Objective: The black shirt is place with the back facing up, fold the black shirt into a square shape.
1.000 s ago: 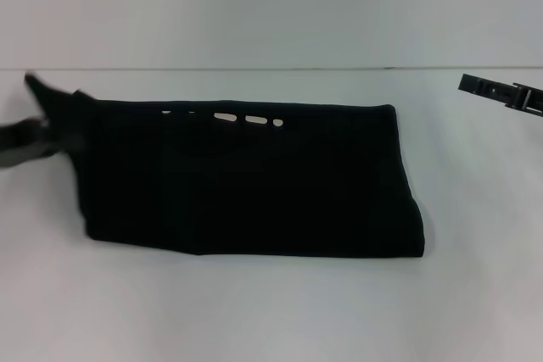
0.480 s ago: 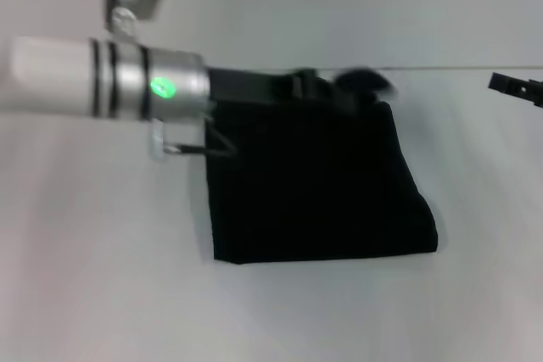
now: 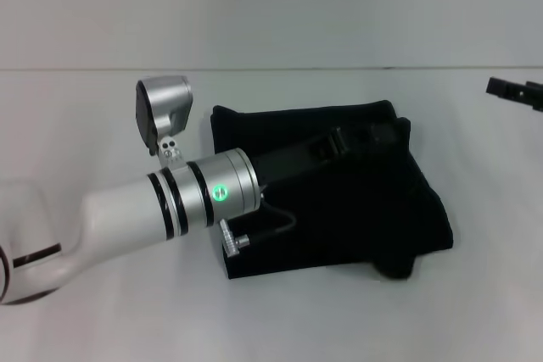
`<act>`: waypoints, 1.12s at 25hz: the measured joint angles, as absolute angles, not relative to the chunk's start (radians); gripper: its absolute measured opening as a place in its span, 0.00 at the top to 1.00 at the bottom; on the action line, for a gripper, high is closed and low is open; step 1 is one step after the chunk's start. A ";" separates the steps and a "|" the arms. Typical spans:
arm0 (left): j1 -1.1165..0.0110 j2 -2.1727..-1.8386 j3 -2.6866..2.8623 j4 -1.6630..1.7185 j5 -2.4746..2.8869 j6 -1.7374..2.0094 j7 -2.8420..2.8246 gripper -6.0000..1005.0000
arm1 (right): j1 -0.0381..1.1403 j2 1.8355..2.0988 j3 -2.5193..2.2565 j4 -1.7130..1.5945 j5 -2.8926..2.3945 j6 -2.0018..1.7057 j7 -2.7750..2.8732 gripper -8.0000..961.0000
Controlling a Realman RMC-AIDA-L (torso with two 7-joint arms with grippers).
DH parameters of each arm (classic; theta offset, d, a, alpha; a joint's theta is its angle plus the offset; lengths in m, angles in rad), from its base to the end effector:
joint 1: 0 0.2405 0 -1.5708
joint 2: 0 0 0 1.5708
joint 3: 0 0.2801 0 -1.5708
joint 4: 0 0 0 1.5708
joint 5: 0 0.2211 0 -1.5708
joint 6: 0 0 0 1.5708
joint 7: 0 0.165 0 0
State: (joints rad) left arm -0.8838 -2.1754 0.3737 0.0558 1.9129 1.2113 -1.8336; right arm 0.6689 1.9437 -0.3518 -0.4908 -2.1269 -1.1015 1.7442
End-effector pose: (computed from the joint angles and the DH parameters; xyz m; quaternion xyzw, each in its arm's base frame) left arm -0.1673 0.3967 -0.1502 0.7253 0.5690 0.3874 0.0106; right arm 0.3407 0.4500 0.0519 -0.7847 0.4551 0.2450 0.3421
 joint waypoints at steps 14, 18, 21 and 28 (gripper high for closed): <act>-0.748 -2.161 0.547 0.302 1.918 1.497 -1.806 0.49 | 0.664 1.898 -0.535 -0.488 -2.131 -1.327 1.986 0.03; -0.681 -2.148 0.631 0.406 1.918 1.518 -1.776 0.26 | 0.671 1.890 -0.599 -0.479 -2.131 -1.364 2.060 0.03; -0.638 -2.136 0.658 0.468 1.935 1.535 -1.749 0.06 | 0.673 1.900 -0.657 -0.478 -2.131 -1.368 2.106 0.03; -0.610 -2.124 0.661 0.537 2.033 1.563 -1.683 0.06 | 0.687 1.916 -0.723 -0.455 -2.131 -1.346 2.158 0.03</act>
State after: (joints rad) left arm -0.6105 -2.1238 0.6609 0.5371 2.0327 1.5625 -1.6830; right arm 0.6872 1.9159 -0.7235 -0.4553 -2.1307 -1.3455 2.1581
